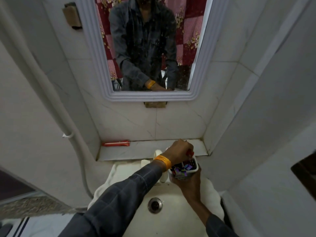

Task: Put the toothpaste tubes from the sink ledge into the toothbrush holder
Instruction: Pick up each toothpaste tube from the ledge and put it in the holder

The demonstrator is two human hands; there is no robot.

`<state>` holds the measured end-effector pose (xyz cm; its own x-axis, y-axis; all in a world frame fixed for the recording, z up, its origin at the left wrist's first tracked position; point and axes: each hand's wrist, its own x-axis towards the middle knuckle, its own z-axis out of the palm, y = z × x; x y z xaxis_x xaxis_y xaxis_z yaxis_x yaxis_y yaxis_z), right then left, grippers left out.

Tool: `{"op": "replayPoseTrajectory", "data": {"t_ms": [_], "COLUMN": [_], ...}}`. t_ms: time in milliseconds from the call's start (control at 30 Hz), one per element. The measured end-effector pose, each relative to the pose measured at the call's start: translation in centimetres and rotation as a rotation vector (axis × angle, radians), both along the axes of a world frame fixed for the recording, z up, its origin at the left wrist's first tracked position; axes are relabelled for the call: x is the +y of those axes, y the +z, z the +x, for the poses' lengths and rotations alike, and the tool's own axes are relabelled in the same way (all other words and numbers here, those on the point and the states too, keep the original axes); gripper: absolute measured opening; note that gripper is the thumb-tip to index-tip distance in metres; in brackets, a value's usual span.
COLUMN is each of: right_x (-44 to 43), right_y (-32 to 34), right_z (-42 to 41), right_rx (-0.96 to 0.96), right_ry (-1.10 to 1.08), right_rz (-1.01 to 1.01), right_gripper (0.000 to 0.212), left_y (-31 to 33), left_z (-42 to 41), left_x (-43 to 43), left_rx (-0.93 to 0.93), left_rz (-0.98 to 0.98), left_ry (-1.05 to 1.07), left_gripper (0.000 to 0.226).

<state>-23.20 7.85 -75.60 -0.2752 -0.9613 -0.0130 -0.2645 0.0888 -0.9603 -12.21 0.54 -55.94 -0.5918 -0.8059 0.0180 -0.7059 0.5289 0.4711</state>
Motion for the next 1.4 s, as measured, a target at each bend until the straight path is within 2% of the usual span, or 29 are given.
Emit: {"op": "replayPoseTrajectory", "data": {"t_ms": [67, 167, 267, 300, 367, 467, 533, 600, 667, 733, 833, 933, 1100, 1200, 1267, 1333, 1400], "right_x": [0.2, 0.6, 0.3, 0.3, 0.6, 1.2, 1.5, 1.4, 1.6, 1.7, 1.6, 1.8, 2.9, 2.9, 2.8, 2.8, 2.7], "right_y": [0.9, 2.0, 1.9, 1.6, 1.7, 2.8, 3.1, 2.5, 2.2, 2.9, 2.9, 1.7, 1.8, 0.8, 0.8, 1.9, 2.0], "right_z": [0.0, -0.3, -0.8, -0.8, -0.5, 0.6, 0.8, 0.5, 0.0, 0.1, 0.4, 0.3, 2.6, 3.0, 3.2, 3.4, 3.3], "right_rx": [-0.001, -0.017, -0.055, -0.072, -0.141, -0.219, -0.252, -0.257, -0.257, -0.222, -0.315, -0.229, -0.106, -0.193, -0.229, -0.207, -0.187], "right_ry": [-0.006, -0.026, -0.049, -0.036, 0.007, -0.003, 0.016, 0.012, 0.033, 0.02, 0.036, -0.05, -0.188, -0.248, -0.259, -0.265, -0.262], "right_rz": [0.019, -0.004, -0.022, -0.031, -0.082, -0.127, -0.168, -0.149, -0.126, -0.119, -0.153, -0.137, -0.123, -0.132, -0.113, -0.098, -0.101], "right_gripper": [0.122, 0.109, 0.117, 0.114, 0.105, 0.11, 0.112, 0.113, 0.114, 0.112, 0.103, 0.116, 0.124, 0.125, 0.132, 0.132, 0.126], "left_y": [0.2, 1.3, 1.7, 1.2, -0.8, -5.1, -6.9, -8.1, -9.1, -9.7, -9.6, -9.6, -6.5, -2.1, 0.4, 2.0, 2.2], "left_z": [-0.3, 0.5, 4.2, 6.3, 11.6, 19.7, 22.6, 23.6, 23.6, 23.3, 22.3, 21.5, 19.5, 17.3, 15.8, 14.0, 12.7], "left_x": [0.0, -0.3, -1.6, -2.3, -3.7, -5.2, -5.0, -4.8, -4.9, -5.3, -5.6, -5.8, -6.8, -7.5, -7.7, -7.6, -7.4], "left_rx": [0.017, 0.096, 0.262, 0.288, 0.249, 0.02, -0.158, -0.244, -0.267, -0.276, -0.322, -0.352, -0.134, 0.052, 0.19, 0.203, 0.116], "left_rz": [0.006, 0.033, 0.066, 0.073, 0.017, 0.033, 0.133, 0.171, 0.168, 0.138, 0.132, 0.112, 0.03, 0.024, 0.07, 0.072, 0.067], "left_ry": [-0.008, 0.015, 0.151, 0.231, 0.458, 0.728, 0.732, 0.719, 0.696, 0.665, 0.616, 0.549, 0.597, 0.614, 0.579, 0.494, 0.464], "left_gripper": [0.015, 0.011, 0.008, 0.008, 0.011, 0.031, 0.043, 0.048, 0.048, 0.038, 0.034, 0.04, 0.028, 0.015, 0.018, 0.021, 0.022]}}
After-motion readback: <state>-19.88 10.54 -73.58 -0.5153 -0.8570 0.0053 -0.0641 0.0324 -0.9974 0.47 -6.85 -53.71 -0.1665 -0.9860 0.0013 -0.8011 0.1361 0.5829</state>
